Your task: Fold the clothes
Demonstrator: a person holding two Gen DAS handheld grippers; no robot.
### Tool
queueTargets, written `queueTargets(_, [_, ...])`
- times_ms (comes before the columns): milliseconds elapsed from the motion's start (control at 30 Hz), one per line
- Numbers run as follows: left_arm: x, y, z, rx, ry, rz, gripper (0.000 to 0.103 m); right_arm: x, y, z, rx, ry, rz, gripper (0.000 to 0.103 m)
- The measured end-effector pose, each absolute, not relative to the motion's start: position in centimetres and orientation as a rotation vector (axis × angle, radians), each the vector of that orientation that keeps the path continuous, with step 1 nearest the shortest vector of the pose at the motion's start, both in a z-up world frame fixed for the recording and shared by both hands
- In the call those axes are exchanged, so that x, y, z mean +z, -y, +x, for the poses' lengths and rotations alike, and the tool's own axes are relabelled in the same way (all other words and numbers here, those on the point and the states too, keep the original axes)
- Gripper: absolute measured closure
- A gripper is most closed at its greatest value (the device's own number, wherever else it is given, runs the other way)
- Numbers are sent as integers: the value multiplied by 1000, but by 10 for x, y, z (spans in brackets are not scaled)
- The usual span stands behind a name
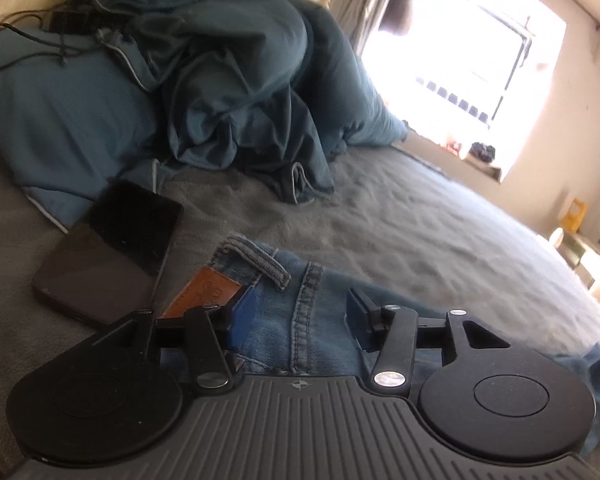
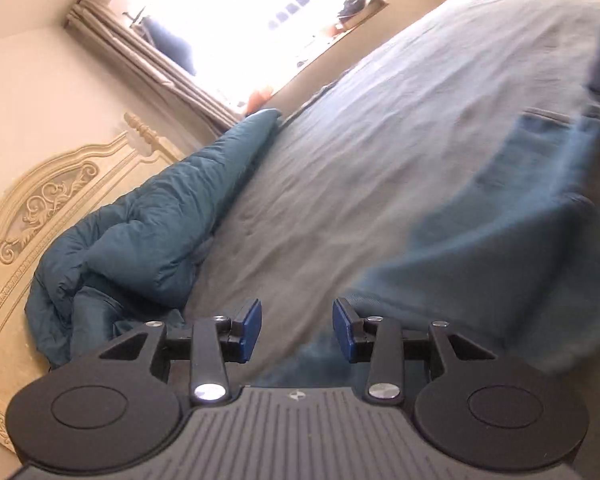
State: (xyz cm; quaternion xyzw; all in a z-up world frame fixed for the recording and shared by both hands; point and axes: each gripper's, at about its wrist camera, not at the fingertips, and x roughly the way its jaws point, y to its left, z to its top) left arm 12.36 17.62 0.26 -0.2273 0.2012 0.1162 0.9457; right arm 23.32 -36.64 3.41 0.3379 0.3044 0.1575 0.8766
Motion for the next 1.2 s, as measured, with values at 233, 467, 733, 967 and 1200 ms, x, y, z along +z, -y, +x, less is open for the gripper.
queueTargets(233, [22, -179, 73, 275, -362, -567, 48, 2, 364, 157, 331, -677, 731, 60])
queueTargets(467, [30, -138, 103, 141, -401, -507, 48, -24, 345, 130, 219, -711, 690, 60])
queueTargets(733, [12, -75, 185, 51, -506, -363, 48, -18, 382, 106, -35, -617, 499, 60])
queueTargets(967, [-28, -63, 214, 133, -582, -275, 49, -12, 389, 126, -106, -567, 288, 48])
queueTargets(1200, [-41, -50, 213, 141, -540, -159, 46, -35, 342, 171, -65, -580, -234, 44])
